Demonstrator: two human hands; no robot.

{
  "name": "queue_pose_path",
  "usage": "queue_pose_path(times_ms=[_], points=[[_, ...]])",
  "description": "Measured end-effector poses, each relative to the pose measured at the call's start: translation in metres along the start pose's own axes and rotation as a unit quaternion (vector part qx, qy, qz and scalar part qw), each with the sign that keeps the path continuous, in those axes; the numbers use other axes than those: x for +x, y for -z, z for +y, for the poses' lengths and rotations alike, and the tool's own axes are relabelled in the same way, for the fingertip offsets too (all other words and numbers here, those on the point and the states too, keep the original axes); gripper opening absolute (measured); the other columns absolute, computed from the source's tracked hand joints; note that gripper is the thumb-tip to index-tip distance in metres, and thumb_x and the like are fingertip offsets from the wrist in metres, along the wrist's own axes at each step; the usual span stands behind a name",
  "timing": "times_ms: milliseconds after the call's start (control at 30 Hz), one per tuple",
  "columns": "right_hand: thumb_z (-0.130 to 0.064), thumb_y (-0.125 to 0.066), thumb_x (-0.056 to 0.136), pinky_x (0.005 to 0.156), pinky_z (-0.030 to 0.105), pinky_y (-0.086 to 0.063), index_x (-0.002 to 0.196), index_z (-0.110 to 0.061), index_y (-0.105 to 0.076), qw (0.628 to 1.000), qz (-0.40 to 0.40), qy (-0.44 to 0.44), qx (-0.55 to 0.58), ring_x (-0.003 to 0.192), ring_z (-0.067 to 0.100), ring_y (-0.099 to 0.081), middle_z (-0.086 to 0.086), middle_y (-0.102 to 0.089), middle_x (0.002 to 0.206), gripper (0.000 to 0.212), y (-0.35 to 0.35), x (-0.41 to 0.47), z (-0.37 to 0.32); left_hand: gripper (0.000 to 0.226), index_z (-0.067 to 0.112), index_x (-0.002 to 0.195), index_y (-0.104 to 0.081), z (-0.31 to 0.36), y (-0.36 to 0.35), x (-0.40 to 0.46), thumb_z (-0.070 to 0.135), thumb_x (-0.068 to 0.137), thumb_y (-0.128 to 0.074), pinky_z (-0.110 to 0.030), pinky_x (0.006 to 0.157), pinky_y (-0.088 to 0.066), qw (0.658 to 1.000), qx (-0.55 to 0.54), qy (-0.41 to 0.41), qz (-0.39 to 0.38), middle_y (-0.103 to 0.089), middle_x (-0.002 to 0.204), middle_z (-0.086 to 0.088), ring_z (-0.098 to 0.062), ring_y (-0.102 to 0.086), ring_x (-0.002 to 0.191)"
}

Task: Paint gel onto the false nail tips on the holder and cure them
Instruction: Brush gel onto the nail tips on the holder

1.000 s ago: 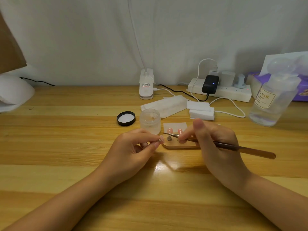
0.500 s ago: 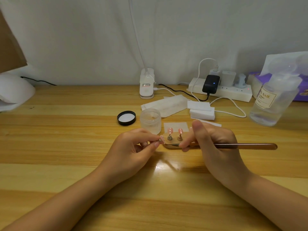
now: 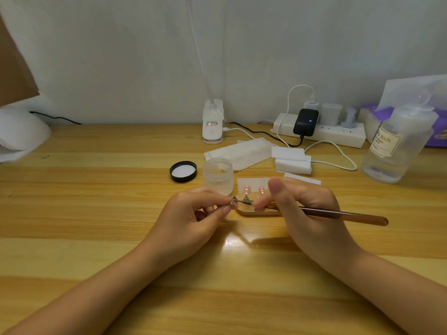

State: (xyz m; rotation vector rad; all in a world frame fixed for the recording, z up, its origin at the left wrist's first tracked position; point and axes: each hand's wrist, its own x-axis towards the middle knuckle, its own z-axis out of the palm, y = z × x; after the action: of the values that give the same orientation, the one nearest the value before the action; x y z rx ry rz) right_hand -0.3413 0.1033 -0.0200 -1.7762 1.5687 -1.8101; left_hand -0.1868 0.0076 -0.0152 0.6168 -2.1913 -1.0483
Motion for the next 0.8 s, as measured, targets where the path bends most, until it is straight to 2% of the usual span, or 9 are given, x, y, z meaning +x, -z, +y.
queue_pose_path(times_ms=[333,400,533,667,733,800], points=[[-0.036,-0.045,0.089,0.059,0.011,-0.046,0.061,-0.015,-0.066,0.998,0.021,-0.022,0.060,0.057,0.005,-0.061,0.001,-0.063,0.058,0.041,0.0014,-0.0023,-0.0002,0.031,0.034,0.085,-0.069,0.0018,0.0006,-0.0002,0.004,0.081,-0.066,-0.026,0.057,-0.042,1.000,0.008,0.002,-0.005,-0.067,0.080,0.002,-0.013,-0.052,0.064],[-0.035,-0.041,0.087,0.059,0.007,-0.043,0.064,-0.014,-0.067,0.998,0.022,-0.010,0.052,0.059,0.000,-0.061,-0.007,-0.063,0.056,0.041,0.0012,-0.0014,-0.0017,0.030,0.033,0.085,-0.070,0.0017,0.0004,-0.0002,0.003,0.081,-0.066,-0.027,0.056,-0.041,1.000,0.005,0.000,-0.005,-0.067,0.080,0.001,-0.015,-0.052,0.064],[-0.030,-0.041,0.088,0.061,0.001,-0.038,0.074,-0.011,-0.067,1.000,0.004,0.021,0.010,0.064,-0.010,-0.059,-0.015,-0.062,0.070,0.035,-0.0003,0.0012,-0.0024,0.029,0.031,0.086,-0.070,0.0016,0.0004,-0.0009,0.002,0.080,-0.065,-0.027,0.057,-0.041,1.000,-0.001,0.001,-0.005,-0.066,0.079,-0.001,-0.016,-0.052,0.065],[-0.036,-0.043,0.087,0.071,0.006,-0.044,0.075,-0.020,-0.067,1.000,-0.002,0.016,-0.004,0.072,-0.003,-0.064,-0.011,-0.067,0.073,0.031,-0.0005,0.0007,0.0003,0.029,0.030,0.084,-0.071,0.0022,0.0009,-0.0006,0.002,0.081,-0.065,-0.023,0.056,-0.041,1.000,0.005,0.003,-0.007,-0.066,0.079,0.000,-0.013,-0.051,0.063],[-0.039,-0.043,0.087,0.071,0.010,-0.047,0.073,-0.022,-0.067,1.000,-0.003,0.011,-0.002,0.072,0.000,-0.066,-0.008,-0.068,0.071,0.032,-0.0003,-0.0001,0.0007,0.029,0.030,0.084,-0.071,0.0027,0.0012,-0.0007,0.001,0.081,-0.065,-0.018,0.055,-0.040,1.000,0.008,0.002,-0.009,-0.066,0.078,0.001,-0.010,-0.051,0.063],[-0.041,-0.043,0.087,0.068,0.011,-0.048,0.071,-0.021,-0.067,1.000,-0.001,0.006,0.008,0.070,0.001,-0.066,-0.008,-0.067,0.069,0.035,-0.0003,-0.0005,0.0003,0.032,0.031,0.084,-0.070,0.0023,0.0010,-0.0006,0.000,0.081,-0.065,-0.018,0.055,-0.040,1.000,0.004,0.005,-0.007,-0.066,0.078,0.003,-0.013,-0.052,0.064]])
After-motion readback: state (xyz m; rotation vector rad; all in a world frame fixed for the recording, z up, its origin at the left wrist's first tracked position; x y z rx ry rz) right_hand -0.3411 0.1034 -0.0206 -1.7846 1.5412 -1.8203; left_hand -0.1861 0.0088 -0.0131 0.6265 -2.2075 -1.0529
